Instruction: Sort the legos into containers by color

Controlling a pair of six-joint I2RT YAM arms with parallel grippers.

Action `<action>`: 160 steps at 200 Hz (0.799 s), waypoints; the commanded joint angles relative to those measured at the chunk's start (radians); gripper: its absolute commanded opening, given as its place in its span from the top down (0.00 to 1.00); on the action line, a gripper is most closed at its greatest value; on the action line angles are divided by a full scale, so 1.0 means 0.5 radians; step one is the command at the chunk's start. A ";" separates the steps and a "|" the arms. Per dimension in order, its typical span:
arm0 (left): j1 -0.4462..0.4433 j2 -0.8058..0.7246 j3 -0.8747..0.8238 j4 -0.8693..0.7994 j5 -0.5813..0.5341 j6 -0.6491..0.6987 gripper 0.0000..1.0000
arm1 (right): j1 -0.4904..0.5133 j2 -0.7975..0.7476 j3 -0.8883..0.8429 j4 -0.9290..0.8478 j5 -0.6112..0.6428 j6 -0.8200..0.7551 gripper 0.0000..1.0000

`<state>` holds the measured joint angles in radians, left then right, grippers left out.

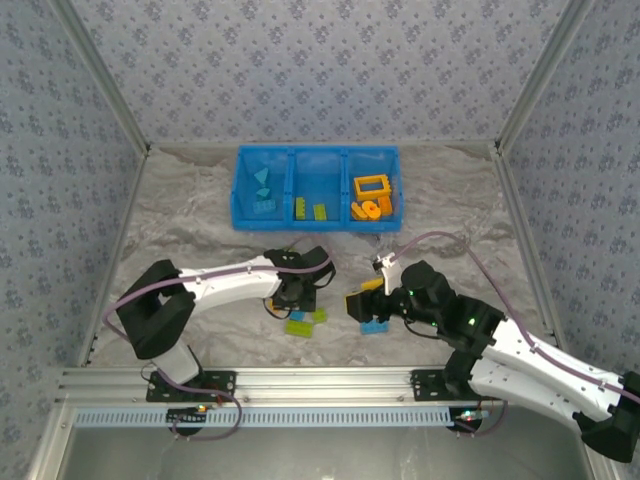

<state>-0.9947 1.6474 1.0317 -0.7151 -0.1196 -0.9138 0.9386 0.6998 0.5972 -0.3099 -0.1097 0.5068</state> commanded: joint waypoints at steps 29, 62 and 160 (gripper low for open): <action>0.022 0.076 0.032 -0.027 0.048 0.040 0.46 | 0.015 0.007 0.022 0.036 -0.002 -0.012 0.30; 0.026 0.136 0.029 0.023 0.088 0.051 0.47 | 0.017 0.041 0.026 0.055 0.010 0.004 0.30; 0.031 0.007 0.186 -0.113 -0.098 0.075 0.69 | 0.016 0.050 0.077 0.058 0.069 -0.010 0.32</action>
<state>-0.9817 1.7294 1.0607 -0.6903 -0.1089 -0.8837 0.9398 0.7433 0.5983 -0.2871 -0.1051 0.5076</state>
